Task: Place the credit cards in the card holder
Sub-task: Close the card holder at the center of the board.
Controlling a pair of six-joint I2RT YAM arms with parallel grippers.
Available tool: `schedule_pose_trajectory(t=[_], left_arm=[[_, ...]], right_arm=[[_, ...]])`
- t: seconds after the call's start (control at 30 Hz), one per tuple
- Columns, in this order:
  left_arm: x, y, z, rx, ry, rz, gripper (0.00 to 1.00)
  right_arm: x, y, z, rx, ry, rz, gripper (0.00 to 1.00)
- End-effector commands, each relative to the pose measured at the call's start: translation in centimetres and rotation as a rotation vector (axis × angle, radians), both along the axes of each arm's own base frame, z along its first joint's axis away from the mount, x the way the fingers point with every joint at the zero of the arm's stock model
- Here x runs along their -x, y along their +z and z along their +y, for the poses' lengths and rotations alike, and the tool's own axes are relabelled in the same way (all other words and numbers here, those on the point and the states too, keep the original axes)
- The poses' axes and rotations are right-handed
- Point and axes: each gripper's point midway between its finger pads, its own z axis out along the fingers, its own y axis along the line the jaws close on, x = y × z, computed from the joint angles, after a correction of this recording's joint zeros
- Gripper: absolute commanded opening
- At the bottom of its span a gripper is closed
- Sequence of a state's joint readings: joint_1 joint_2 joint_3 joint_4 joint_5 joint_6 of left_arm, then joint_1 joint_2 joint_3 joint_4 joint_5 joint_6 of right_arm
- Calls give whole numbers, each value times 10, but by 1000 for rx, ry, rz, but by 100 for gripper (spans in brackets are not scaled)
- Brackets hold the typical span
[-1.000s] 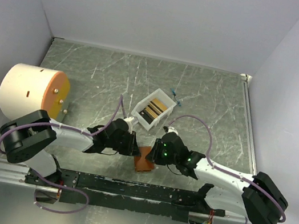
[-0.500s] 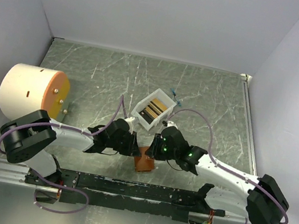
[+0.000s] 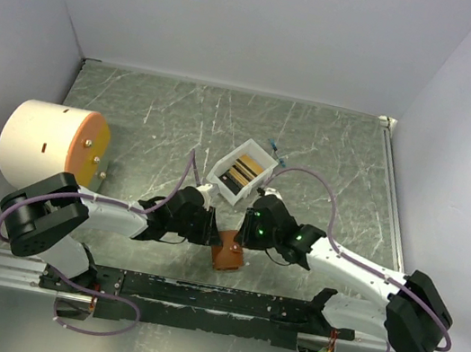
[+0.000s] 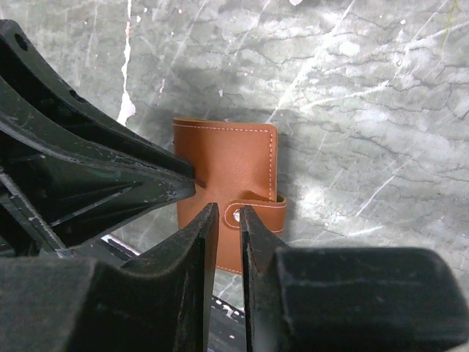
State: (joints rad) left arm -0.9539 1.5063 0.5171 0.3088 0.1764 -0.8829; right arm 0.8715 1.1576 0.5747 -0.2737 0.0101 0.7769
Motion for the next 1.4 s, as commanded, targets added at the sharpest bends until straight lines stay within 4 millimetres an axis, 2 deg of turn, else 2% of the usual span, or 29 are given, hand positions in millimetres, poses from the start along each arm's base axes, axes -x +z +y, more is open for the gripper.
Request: schedule_pose_trajectory(t=[0.0, 0.33, 1.1, 1.37], left_arm=[[6, -8, 3, -48, -25, 4, 29], [7, -8, 3, -39, -21, 6, 29], [8, -11, 0, -40, -25, 12, 29], [9, -12, -2, -38, -25, 14, 29]], right_arm=[[4, -14, -3, 9, 10, 29, 19], [10, -26, 2, -16, 23, 63, 19], [21, -32, 7, -50, 65, 98, 17], [23, -37, 4, -16, 74, 110, 17]])
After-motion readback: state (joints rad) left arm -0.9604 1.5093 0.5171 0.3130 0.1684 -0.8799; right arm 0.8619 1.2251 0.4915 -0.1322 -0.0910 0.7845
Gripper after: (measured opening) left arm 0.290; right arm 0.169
